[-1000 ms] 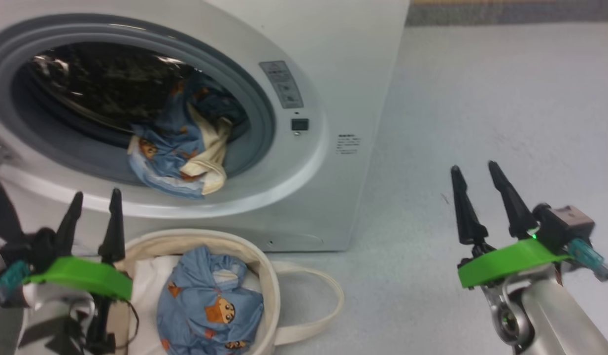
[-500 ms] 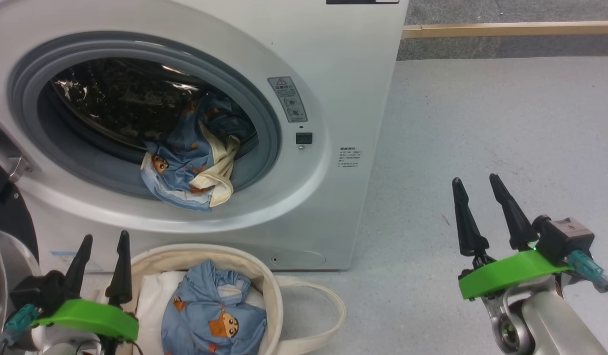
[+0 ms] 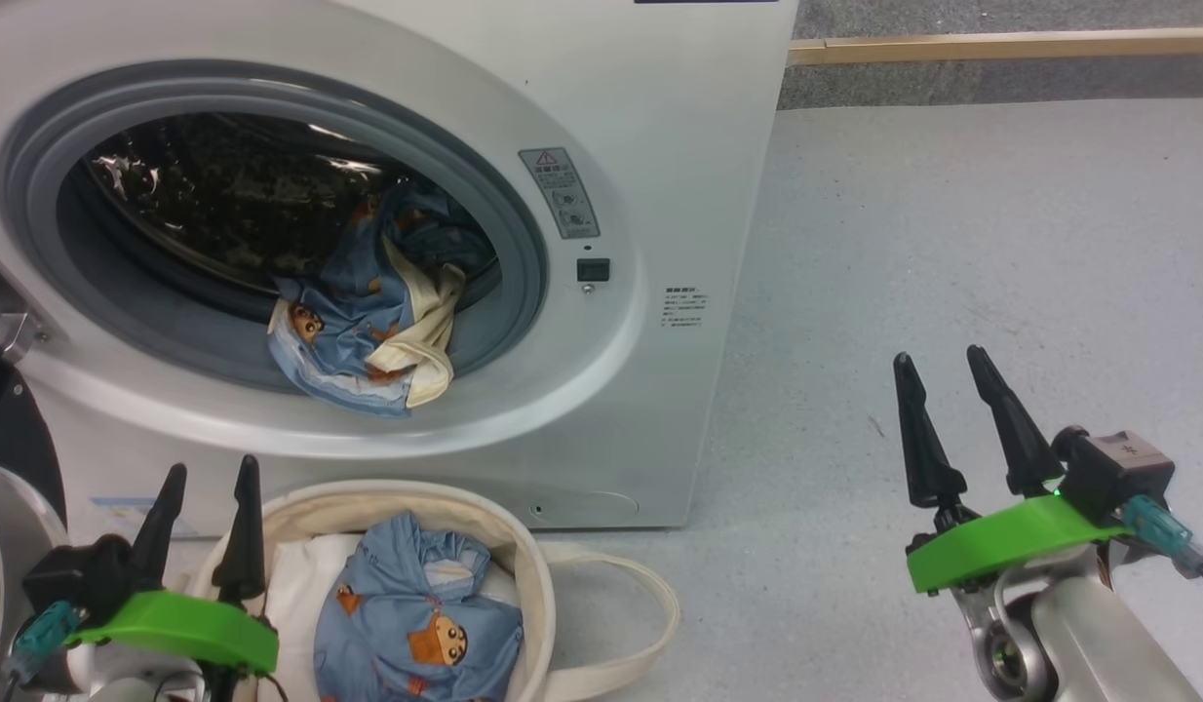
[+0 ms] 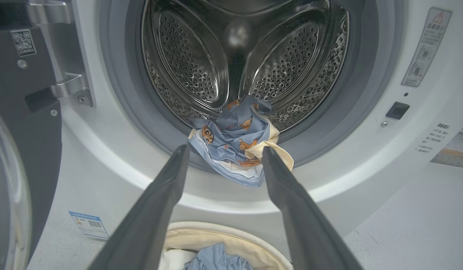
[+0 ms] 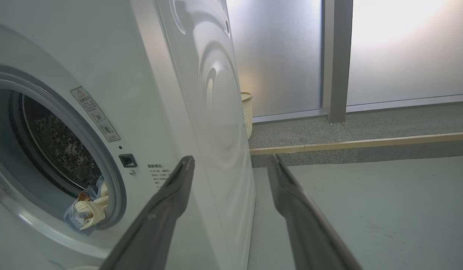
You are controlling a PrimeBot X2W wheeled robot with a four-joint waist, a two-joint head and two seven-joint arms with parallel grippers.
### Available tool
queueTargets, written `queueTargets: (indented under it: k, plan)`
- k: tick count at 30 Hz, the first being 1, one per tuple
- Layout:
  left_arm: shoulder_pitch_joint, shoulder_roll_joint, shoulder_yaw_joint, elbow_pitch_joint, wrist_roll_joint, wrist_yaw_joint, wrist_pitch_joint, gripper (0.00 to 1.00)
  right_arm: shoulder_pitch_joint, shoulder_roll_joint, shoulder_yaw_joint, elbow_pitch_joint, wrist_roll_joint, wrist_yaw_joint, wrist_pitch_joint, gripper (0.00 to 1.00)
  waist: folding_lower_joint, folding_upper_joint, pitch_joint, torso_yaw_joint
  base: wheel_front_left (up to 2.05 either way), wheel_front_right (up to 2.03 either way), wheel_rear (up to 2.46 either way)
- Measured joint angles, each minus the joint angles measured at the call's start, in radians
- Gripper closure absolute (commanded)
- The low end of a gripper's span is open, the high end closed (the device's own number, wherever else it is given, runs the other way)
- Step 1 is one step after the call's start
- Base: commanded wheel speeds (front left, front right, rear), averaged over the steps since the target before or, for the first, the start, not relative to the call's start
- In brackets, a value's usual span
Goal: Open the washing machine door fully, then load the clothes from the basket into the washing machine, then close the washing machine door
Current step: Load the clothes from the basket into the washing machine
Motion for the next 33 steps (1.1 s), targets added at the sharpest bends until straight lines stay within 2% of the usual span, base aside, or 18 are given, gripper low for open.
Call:
queueTargets:
  k: [8,12,25,33]
  plan:
    - [-0.001,-0.001,-0.01,-0.001,0.0,0.0,0.0,0.0,0.0,0.0,0.003,0.004,0.004,0.0,0.0,0.0,0.0,0.0,0.009,-0.007,0.0,0.0,0.0]
    - [-0.029,-0.001,-0.041,0.043,0.0,0.0,0.0,0.0,-0.002,0.002,0.007,0.003,0.005,0.0,0.0,0.0,0.0,0.0,0.023,-0.015,0.0,0.0,0.0]
    - [-0.299,0.011,-0.121,0.251,-0.058,0.0,0.0,0.0,-0.041,0.008,0.016,-0.014,0.002,0.0,0.0,0.0,0.0001,0.0,0.128,-0.08,0.0,0.0,0.0]
    - [-0.428,0.039,-0.185,0.399,-0.148,0.0,0.0,0.0,-0.068,0.013,0.001,-0.038,-0.012,0.0,0.0,0.0,0.0002,0.0,0.206,-0.137,0.0,0.0,0.0]
